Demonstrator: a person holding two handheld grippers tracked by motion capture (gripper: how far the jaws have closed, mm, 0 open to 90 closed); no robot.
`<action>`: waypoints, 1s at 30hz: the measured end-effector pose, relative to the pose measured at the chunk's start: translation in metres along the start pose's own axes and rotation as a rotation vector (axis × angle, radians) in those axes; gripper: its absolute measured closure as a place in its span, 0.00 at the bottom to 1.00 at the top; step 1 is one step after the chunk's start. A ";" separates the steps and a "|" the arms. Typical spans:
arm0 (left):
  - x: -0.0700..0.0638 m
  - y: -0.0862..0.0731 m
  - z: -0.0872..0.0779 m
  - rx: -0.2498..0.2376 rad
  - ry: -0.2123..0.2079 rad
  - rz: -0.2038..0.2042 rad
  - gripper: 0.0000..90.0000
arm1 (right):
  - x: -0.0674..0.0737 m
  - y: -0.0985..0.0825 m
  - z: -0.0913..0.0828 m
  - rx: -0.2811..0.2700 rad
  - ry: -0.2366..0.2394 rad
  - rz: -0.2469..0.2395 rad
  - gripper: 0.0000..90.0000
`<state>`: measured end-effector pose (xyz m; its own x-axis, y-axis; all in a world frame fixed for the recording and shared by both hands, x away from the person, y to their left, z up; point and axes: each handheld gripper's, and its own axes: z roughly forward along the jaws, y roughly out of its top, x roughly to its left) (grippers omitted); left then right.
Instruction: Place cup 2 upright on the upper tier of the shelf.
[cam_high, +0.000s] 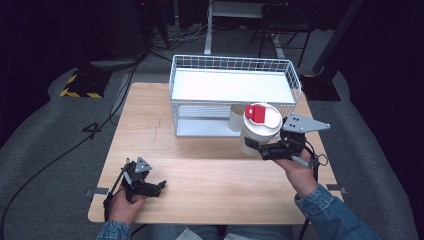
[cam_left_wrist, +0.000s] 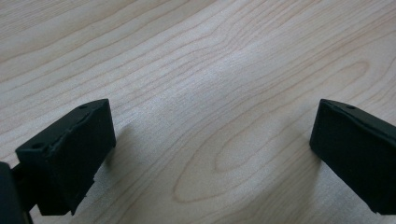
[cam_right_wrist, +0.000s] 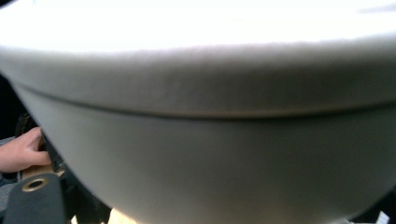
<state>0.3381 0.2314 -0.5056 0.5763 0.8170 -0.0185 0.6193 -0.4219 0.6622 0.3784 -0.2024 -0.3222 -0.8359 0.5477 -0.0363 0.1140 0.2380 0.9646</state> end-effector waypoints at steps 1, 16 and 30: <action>0.000 0.000 0.000 0.000 0.000 0.000 0.01 | -0.002 0.006 0.003 0.012 -0.007 -0.014 0.14; 0.000 0.001 0.001 -0.005 0.004 -0.013 0.01 | -0.021 0.037 0.020 0.012 -0.040 0.000 0.15; 0.001 0.005 0.005 -0.004 0.005 -0.027 0.01 | -0.040 0.067 0.038 -0.005 -0.081 0.029 0.15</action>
<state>0.3447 0.2281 -0.5060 0.5572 0.8297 -0.0327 0.6324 -0.3985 0.6643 0.4402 -0.1781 -0.2658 -0.7859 0.6176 -0.0297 0.1344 0.2175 0.9668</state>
